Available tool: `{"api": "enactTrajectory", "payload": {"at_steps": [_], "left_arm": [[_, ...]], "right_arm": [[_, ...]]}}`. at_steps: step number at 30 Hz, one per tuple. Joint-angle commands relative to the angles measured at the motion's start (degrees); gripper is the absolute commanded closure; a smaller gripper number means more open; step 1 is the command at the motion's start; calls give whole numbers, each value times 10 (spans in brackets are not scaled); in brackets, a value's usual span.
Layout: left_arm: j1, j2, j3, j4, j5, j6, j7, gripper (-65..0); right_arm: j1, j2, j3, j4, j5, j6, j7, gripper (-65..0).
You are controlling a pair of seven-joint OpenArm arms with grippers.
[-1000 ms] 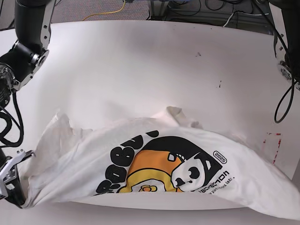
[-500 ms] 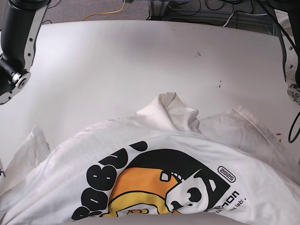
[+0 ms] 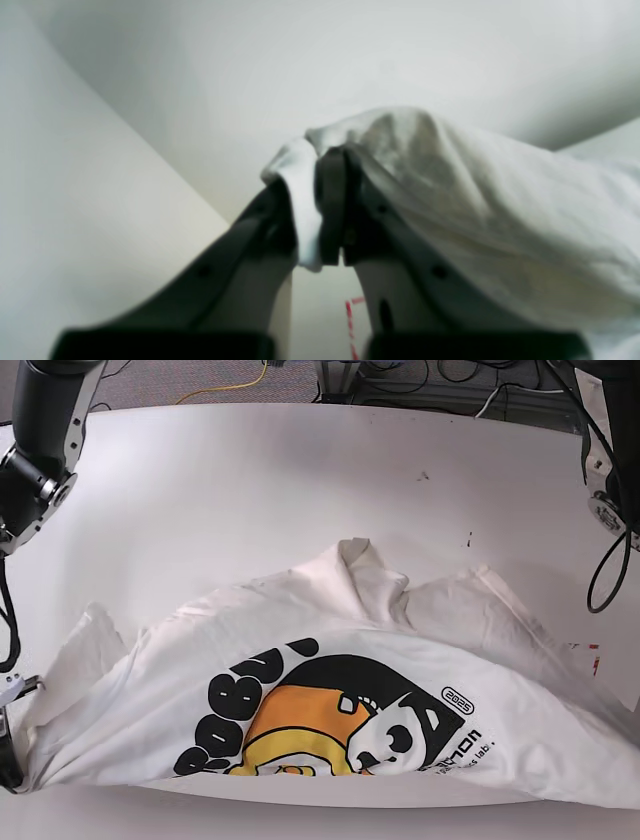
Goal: Layout the t-shirt on the table in an organized manner, then fold the t-shirt properly
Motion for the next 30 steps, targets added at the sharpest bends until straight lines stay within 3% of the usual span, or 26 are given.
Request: {"api": "enactTrajectory", "payload": {"at_steps": [1, 11, 20, 30], "left_arm": [[13, 13, -10, 4, -4, 0, -24, 0], [102, 16, 4, -82, 3, 0, -136, 0], [105, 0, 67, -232, 82, 0, -235, 0], [90, 0, 77, -341, 128, 0, -289, 0]], "right_arm": [[-11, 2, 3, -4, -2, -1, 28, 0], [-85, -26, -30, -88, -33, -1, 169, 0], [-79, -67, -80, -226, -124, -1, 285, 0], [-15, -118, -126, -388, -230, -1, 379, 0]]}}
